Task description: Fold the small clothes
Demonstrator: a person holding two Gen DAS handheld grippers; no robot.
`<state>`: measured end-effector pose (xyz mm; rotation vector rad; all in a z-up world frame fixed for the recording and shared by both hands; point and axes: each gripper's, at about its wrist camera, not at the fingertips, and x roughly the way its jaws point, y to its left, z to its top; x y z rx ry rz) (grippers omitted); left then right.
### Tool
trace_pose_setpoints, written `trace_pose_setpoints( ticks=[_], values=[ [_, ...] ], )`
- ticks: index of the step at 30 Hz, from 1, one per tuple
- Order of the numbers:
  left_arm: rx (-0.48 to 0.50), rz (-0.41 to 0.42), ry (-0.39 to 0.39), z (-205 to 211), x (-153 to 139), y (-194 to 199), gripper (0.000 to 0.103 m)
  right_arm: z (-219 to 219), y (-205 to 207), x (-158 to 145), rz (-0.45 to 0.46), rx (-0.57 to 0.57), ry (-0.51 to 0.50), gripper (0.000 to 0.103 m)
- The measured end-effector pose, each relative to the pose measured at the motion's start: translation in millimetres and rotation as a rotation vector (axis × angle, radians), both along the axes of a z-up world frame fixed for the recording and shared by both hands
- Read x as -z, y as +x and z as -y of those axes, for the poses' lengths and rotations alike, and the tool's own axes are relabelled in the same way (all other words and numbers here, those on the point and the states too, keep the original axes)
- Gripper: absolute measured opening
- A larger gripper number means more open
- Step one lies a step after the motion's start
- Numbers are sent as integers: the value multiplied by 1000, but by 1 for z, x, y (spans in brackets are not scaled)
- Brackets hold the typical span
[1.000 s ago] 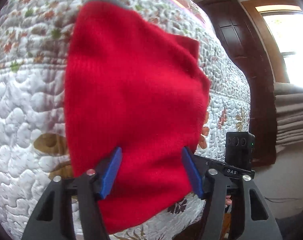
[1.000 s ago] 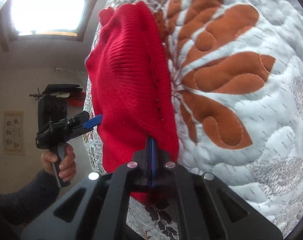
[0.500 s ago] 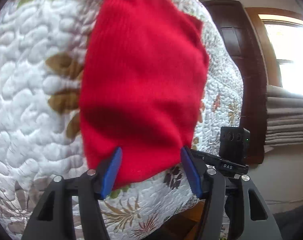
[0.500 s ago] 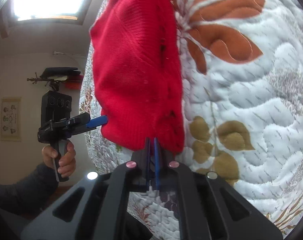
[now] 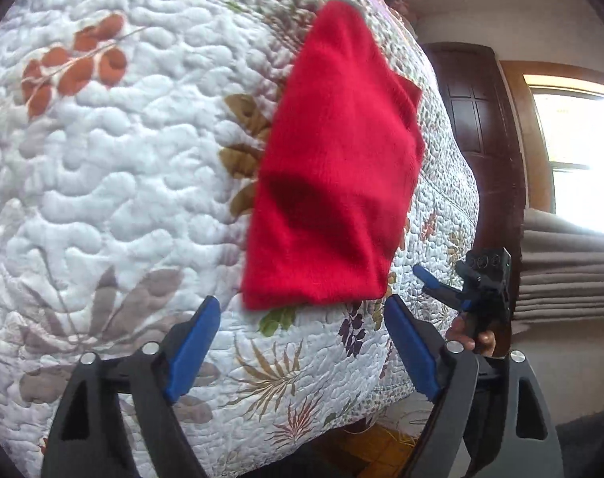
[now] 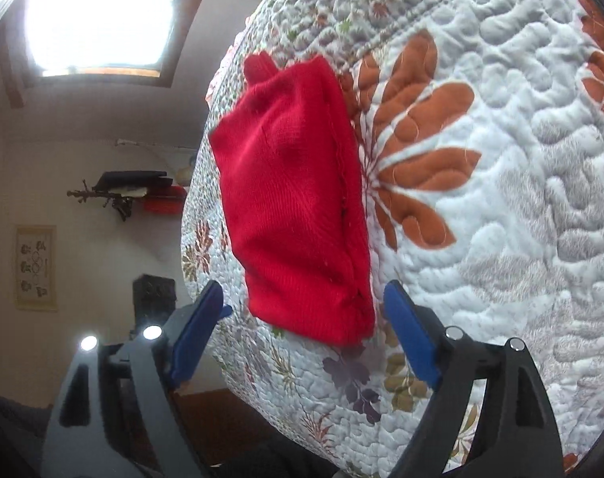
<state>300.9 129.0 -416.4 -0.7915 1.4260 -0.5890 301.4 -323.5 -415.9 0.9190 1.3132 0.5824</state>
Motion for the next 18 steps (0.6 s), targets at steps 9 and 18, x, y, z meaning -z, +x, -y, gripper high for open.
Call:
trace_pose_setpoints(
  ticks=[9, 18],
  values=[
    [-29, -53, -104, -7, 38, 28, 92, 11, 86, 20, -12, -53, -5, 88],
    [109, -29, -172, 17, 53, 56, 94, 4, 141, 39, 6, -134, -23, 91]
  ],
)
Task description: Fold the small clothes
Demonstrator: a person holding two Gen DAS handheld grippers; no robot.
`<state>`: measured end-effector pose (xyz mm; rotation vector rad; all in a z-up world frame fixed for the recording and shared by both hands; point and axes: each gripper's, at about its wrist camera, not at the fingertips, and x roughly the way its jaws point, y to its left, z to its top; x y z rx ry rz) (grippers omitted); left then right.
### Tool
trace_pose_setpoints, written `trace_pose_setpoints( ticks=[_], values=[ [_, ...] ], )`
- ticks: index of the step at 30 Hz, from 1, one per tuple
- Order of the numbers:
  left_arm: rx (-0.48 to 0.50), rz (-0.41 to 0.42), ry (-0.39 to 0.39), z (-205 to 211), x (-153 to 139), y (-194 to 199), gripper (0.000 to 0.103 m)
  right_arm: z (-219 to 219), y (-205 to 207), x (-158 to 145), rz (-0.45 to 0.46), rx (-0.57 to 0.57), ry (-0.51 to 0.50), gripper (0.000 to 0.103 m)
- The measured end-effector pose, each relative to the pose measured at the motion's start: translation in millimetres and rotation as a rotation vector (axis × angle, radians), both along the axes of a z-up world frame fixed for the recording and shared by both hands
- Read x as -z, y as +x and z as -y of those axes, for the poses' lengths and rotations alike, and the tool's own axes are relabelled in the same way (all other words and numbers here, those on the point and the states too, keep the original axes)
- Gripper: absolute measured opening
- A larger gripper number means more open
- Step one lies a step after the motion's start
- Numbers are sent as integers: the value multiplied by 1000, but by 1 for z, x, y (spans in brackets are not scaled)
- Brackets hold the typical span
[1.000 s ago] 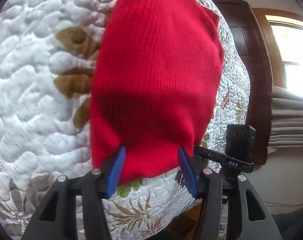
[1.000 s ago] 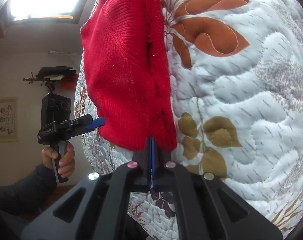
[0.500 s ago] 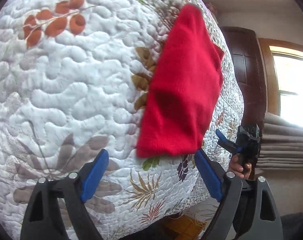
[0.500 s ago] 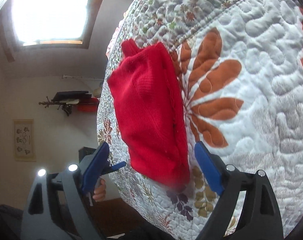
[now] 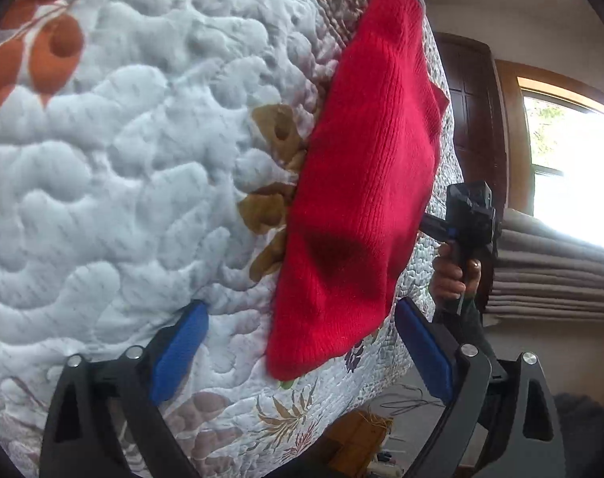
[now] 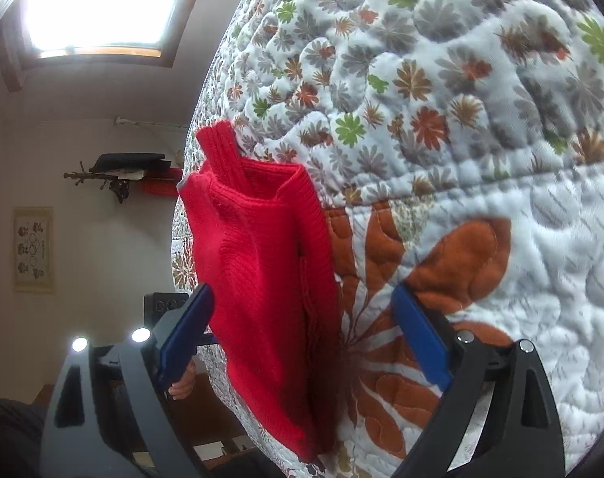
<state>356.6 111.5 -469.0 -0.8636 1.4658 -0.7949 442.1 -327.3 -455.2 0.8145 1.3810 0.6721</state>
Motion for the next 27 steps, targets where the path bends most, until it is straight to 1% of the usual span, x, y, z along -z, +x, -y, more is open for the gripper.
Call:
trace_pose_setpoints(
  ticks=[4, 6, 8, 10, 12, 15, 17, 19, 22, 23, 25, 27],
  values=[
    [21, 37, -34, 12, 0, 3, 94, 0, 13, 6, -1, -24, 30, 92],
    [29, 41, -77, 16, 1, 1, 93, -4, 21, 6, 11, -53, 38, 93],
    [60, 46, -114, 28, 0, -2, 93, -13, 28, 6, 23, -86, 56, 93],
    [109, 62, -134, 44, 1, -5, 92, -24, 35, 8, 29, -121, 67, 93],
    [129, 63, -162, 52, 5, -6, 92, -32, 42, 12, 30, -145, 95, 93],
    [124, 51, -205, 53, 8, -6, 91, -44, 51, 14, 40, -171, 144, 92],
    [119, 55, -216, 51, 9, -8, 90, -54, 54, 16, 49, -192, 153, 92],
    [106, 53, -231, 49, 10, -11, 86, -63, 57, 17, 54, -203, 168, 92],
    [102, 52, -242, 50, 11, -14, 73, -71, 59, 19, 59, -223, 182, 93],
    [110, 55, -249, 53, 11, -14, 70, -73, 62, 19, 61, -230, 184, 93],
    [128, 71, -235, 62, 10, -13, 68, -74, 58, 18, 67, -238, 188, 93],
    [119, 72, -224, 65, 13, -11, 65, -79, 57, 17, 73, -242, 172, 93]
  ],
)
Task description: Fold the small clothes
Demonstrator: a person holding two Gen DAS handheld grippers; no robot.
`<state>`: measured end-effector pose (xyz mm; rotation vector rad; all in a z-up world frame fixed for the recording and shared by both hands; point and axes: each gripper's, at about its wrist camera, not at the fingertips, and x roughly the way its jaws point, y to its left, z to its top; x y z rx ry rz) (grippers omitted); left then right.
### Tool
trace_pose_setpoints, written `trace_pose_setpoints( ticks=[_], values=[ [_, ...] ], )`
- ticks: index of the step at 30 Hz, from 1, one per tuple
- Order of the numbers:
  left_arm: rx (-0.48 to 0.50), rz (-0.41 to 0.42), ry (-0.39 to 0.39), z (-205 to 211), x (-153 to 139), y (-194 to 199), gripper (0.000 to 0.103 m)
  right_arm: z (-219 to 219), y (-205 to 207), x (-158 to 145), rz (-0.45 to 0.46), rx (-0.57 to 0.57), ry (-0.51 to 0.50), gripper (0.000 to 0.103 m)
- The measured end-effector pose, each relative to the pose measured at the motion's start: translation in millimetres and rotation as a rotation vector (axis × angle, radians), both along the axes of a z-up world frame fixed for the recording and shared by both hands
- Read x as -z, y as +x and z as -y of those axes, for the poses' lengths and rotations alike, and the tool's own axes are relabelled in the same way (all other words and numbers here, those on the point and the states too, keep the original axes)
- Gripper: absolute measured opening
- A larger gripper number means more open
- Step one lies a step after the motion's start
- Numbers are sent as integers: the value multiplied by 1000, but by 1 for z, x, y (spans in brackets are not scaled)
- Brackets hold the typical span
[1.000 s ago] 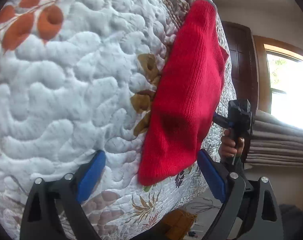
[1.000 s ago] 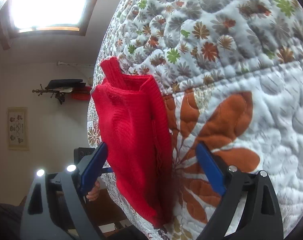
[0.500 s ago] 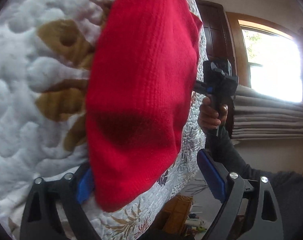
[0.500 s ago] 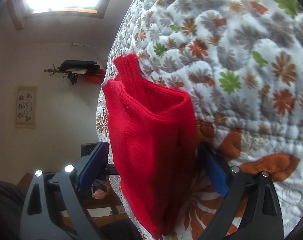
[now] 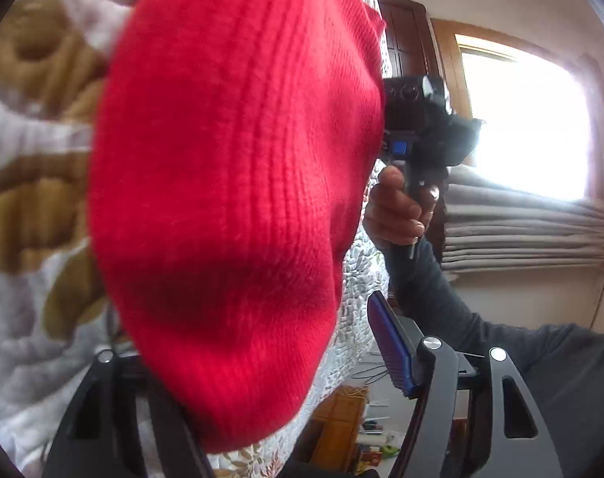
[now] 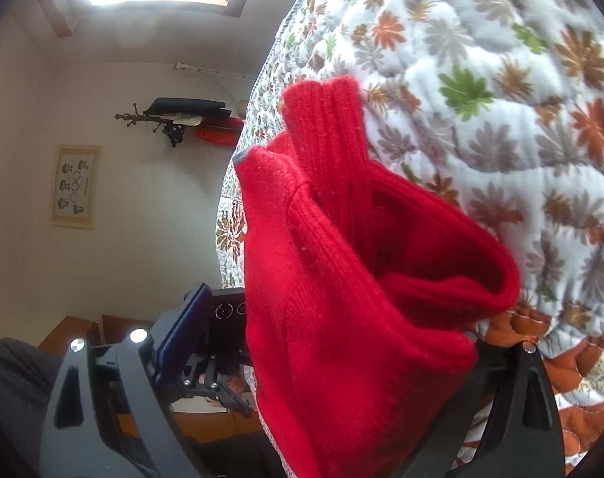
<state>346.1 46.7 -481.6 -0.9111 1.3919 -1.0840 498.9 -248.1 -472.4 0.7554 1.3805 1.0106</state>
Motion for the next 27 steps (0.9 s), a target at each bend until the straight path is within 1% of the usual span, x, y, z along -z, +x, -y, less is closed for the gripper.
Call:
trace_pose_setpoints(
  ticks=[3, 6, 7, 8, 9, 10, 11, 15, 20, 22, 27],
  values=[
    [-11, -5, 26, -1, 2, -1, 57, -3, -1, -1, 2, 19, -48, 93],
    [-18, -14, 58, -6, 3, -4, 40, -9, -7, -7, 34, 30, -120, 90],
    [-22, -21, 73, -8, 4, -5, 36, -10, -9, -8, 46, 33, -153, 83],
    [-23, -28, 85, -11, 6, -5, 30, -9, -11, -9, 51, 38, -175, 67],
    [-26, -36, 87, -12, 8, -5, 27, -8, -12, -8, 48, 47, -195, 53],
    [-26, -39, 89, -14, 7, -5, 26, -3, -12, -5, 25, 62, -188, 43],
    [-20, -35, 96, -14, 6, -6, 25, -1, -14, -4, 14, 73, -174, 40],
    [-18, -17, 107, -21, -3, -5, 21, -4, -21, -13, 45, 83, -203, 36],
    [-6, 34, 110, -36, -27, -10, 18, -11, -27, -26, 57, 112, -214, 34],
    [-10, 51, 117, -48, -36, -7, 18, -18, -31, -31, 60, 110, -214, 34],
    [-21, 77, 140, -85, -48, -11, 18, -49, -39, -38, 58, 88, -211, 33]
  ],
)
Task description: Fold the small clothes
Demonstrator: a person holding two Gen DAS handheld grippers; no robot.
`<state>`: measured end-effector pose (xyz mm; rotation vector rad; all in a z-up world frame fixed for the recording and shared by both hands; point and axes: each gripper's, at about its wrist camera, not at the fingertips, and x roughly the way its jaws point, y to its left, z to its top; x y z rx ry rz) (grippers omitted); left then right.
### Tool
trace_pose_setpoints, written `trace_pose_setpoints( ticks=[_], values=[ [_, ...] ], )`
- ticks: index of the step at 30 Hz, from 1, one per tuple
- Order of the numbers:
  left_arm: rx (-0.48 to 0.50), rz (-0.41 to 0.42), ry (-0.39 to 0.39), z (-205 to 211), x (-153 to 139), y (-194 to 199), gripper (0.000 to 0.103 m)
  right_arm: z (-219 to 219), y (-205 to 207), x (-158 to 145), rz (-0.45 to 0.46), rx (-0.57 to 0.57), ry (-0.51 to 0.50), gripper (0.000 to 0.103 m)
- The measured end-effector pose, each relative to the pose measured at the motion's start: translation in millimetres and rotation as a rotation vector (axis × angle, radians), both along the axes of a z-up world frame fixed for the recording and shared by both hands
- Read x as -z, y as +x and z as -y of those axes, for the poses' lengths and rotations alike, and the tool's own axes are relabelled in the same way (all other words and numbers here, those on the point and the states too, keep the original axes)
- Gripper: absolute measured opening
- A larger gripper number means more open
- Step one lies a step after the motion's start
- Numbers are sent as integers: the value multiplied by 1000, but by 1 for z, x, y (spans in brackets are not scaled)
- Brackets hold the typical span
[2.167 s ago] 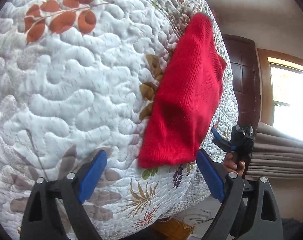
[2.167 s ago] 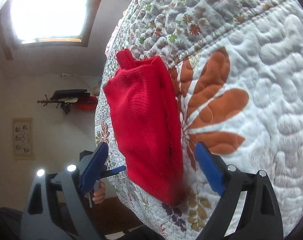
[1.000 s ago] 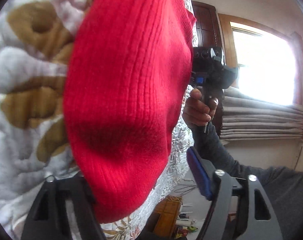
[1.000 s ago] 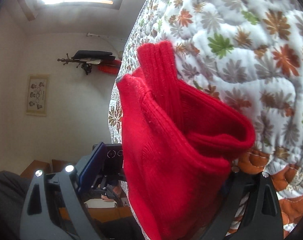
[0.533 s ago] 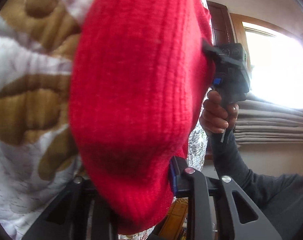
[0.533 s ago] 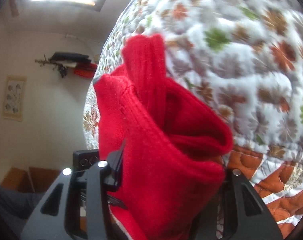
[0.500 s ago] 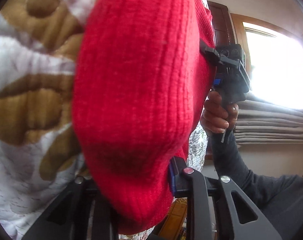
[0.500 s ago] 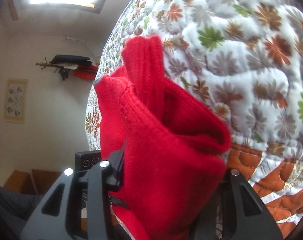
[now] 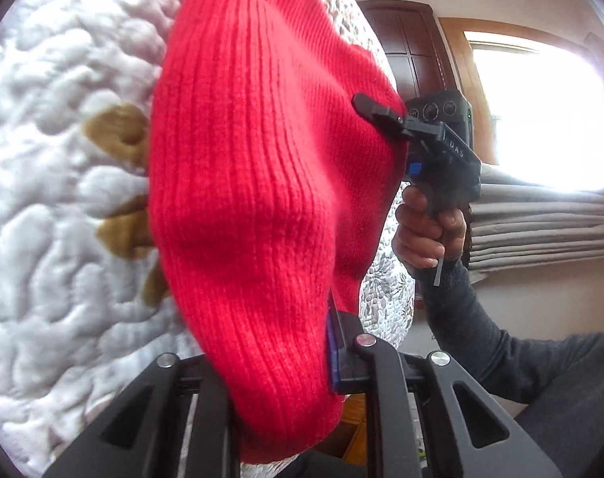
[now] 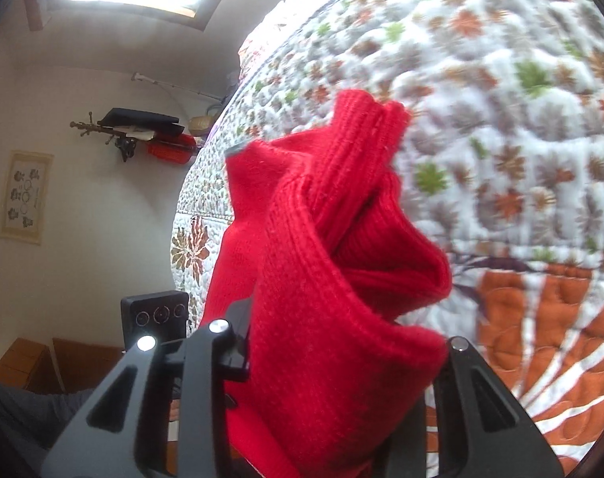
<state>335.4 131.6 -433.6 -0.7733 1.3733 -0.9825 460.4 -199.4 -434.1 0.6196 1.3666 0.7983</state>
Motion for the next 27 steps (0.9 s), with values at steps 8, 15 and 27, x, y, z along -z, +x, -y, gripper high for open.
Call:
trace_pose_setpoints(
  ticks=[8, 15, 27],
  values=[
    [-113, 6, 38, -69, -14, -47, 18, -91, -23, -4, -3, -104, 29, 33],
    [-319, -52, 84, -137, 14, -127, 18, -192, -59, 6, 38, -282, -26, 34],
    [-383, -95, 175, -151, 26, -144, 71, -120, -73, -14, 46, -86, -81, 76]
  ],
)
